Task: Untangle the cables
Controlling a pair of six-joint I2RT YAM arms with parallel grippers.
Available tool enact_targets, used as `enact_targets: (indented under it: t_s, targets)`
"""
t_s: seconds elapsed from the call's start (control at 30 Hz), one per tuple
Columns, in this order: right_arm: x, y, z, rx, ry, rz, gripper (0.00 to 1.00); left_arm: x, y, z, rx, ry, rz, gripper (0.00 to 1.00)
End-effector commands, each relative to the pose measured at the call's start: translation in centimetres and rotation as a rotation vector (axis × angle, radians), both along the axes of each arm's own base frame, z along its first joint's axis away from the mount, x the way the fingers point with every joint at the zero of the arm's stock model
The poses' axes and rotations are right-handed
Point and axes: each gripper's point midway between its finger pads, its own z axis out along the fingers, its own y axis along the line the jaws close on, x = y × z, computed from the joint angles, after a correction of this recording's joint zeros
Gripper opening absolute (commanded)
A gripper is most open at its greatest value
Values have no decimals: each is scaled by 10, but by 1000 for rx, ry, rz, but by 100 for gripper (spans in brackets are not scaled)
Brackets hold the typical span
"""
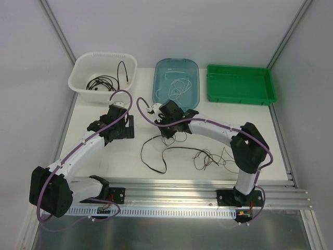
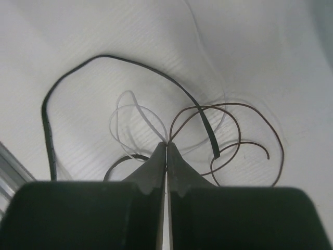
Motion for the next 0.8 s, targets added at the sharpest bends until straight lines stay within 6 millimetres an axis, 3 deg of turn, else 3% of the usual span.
enact_targets:
  t_s: [0.0,0.13,0.17,0.23,0.33,0.57,0.7,0.77]
  targets:
    - [3,4,71,138,-109,-20,1,2,0,0,-12,-3,6,99]
    - [3,-14,85,130,-156,-77,1,2,0,-1,-16,-1,3,99]
    - [1,-23,79,108,-150,-111,1,2,-1,0,-19,-1,0,99]
    - [7,-41,87,98,-199,-184,1,2,-2,0,-23,1,-5,99]
    - [6,-67,68,36,-158,-289,1,1,-7,-2,-41,11,-24,99]
    - [-19,-114,5,-157,-2,-505,1,1,-13,-5,-61,30,-52,99]
    - [-26,-124,-8,-193,39,-582,2,0,-14,-5,-64,35,-57,99]
    - [-26,-122,-2,-189,33,-570,11,1,-14,-6,-65,35,-58,99]
